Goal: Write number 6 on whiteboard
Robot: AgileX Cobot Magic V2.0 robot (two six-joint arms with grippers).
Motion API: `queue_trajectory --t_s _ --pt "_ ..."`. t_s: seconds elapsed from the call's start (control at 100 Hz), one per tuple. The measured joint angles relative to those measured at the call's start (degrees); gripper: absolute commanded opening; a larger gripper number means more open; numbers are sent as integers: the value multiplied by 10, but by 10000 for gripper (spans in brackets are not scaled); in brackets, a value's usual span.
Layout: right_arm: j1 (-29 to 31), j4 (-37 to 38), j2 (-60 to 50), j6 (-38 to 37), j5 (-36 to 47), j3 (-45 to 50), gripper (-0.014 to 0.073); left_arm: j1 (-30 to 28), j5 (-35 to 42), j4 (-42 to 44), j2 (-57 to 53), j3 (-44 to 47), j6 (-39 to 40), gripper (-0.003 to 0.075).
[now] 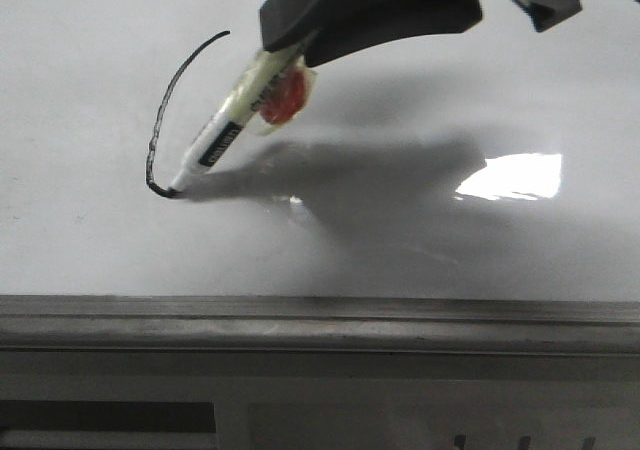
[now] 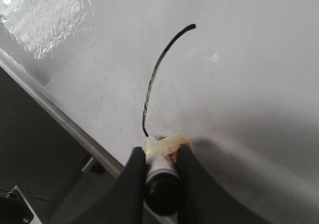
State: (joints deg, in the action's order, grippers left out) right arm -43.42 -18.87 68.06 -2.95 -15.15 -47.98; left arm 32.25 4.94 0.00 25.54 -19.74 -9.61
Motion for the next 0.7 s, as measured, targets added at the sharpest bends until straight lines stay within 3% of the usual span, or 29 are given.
queue_trajectory --t_s 0.27,0.7 --pt "15 36 0 7 -1 -42 -63 0 0 0 0 0 0 367" --pt "-12 42 33 13 1 -69 -64 0 0 0 0 0 0 367"
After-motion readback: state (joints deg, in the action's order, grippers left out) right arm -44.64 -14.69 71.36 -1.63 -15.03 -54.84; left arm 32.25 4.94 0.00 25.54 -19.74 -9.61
